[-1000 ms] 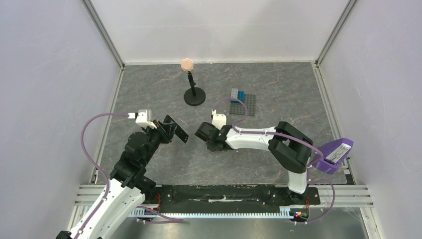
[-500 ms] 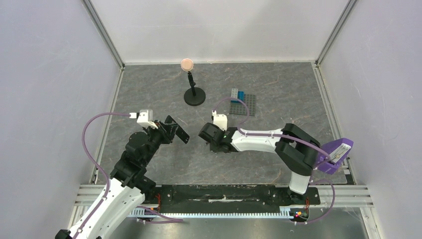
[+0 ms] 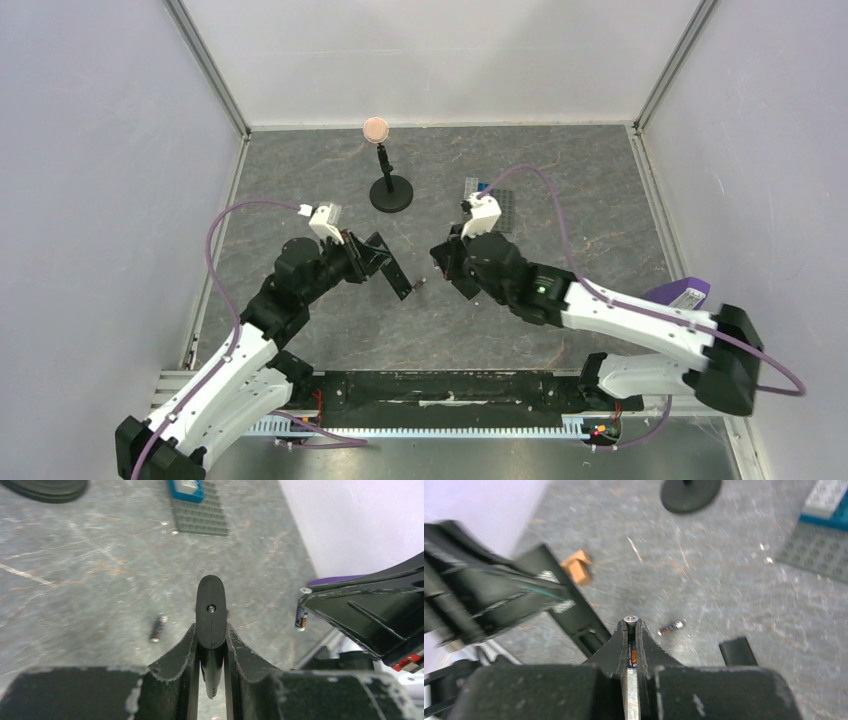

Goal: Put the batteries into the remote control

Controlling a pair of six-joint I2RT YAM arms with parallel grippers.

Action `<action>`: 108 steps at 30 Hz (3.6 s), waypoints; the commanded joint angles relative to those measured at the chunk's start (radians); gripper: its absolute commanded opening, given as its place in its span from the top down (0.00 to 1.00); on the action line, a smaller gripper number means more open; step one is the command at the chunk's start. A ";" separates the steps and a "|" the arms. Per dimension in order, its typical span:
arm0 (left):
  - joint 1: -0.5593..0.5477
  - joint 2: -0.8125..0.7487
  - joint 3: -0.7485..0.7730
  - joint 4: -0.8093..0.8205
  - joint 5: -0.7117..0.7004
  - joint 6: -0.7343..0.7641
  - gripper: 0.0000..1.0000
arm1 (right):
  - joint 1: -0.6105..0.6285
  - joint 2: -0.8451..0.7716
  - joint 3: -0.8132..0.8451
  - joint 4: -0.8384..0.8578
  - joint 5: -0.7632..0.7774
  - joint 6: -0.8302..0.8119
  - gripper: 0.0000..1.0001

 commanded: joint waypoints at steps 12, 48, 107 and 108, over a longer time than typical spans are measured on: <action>-0.002 0.160 0.210 0.279 0.301 -0.391 0.98 | 0.007 -0.260 -0.037 0.287 -0.341 -0.297 1.00; -0.002 0.149 0.212 0.321 0.365 -0.482 0.98 | 0.007 -0.283 -0.114 0.297 -0.378 -0.415 1.00; -0.001 0.138 0.145 0.385 0.279 -0.492 0.98 | 0.006 -0.234 0.066 0.094 -0.357 -0.339 0.56; -0.002 0.137 0.144 0.385 0.279 -0.491 0.98 | 0.005 -0.236 0.071 0.094 -0.357 -0.334 0.53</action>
